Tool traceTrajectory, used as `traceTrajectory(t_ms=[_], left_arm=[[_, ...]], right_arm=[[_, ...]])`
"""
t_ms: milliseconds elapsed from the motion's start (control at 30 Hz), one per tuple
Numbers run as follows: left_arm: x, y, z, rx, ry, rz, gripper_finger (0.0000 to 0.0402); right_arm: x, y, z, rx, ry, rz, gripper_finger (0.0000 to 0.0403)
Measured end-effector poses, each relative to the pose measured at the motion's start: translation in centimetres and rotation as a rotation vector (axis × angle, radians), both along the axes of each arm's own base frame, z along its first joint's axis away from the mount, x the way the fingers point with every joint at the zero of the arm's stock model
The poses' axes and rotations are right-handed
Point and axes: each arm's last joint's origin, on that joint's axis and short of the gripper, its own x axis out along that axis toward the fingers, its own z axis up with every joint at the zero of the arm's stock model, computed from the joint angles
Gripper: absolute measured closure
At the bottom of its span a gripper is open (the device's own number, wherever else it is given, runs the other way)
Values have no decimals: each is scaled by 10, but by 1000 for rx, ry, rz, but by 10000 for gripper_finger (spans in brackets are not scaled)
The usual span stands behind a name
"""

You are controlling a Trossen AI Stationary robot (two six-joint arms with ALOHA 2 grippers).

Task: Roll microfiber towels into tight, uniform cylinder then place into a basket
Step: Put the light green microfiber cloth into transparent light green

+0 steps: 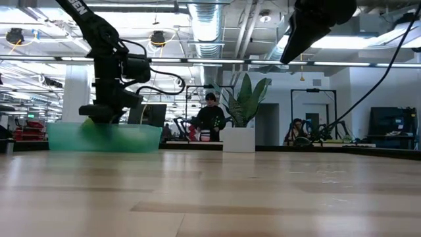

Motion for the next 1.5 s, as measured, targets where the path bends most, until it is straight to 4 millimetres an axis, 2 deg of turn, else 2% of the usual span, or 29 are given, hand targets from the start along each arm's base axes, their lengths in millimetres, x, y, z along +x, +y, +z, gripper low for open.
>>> traceTrajectory(t_ms=[333, 567, 767, 900, 1133, 1500], left_arm=[[0, -1, 0, -17, -15, 1, 247], [-2, 1, 0, 41, 31, 69, 246], [-1, 1, 1, 48, 7, 120, 245], [1, 5, 2, 118, -28, 207, 238], [3, 3, 2, 51, -79, 192, 237], [8, -2, 2, 62, -69, 155, 237]], right_arm=[[0, 0, -1, 16, 9, 6, 275], [-2, 2, -1, 15, 22, 17, 275], [-2, 2, -1, 15, 24, 16, 275], [-2, 2, -1, 15, 24, 16, 275], [-1, -3, -1, 16, 22, -1, 275], [-3, -2, -2, 8, 50, 3, 275]])
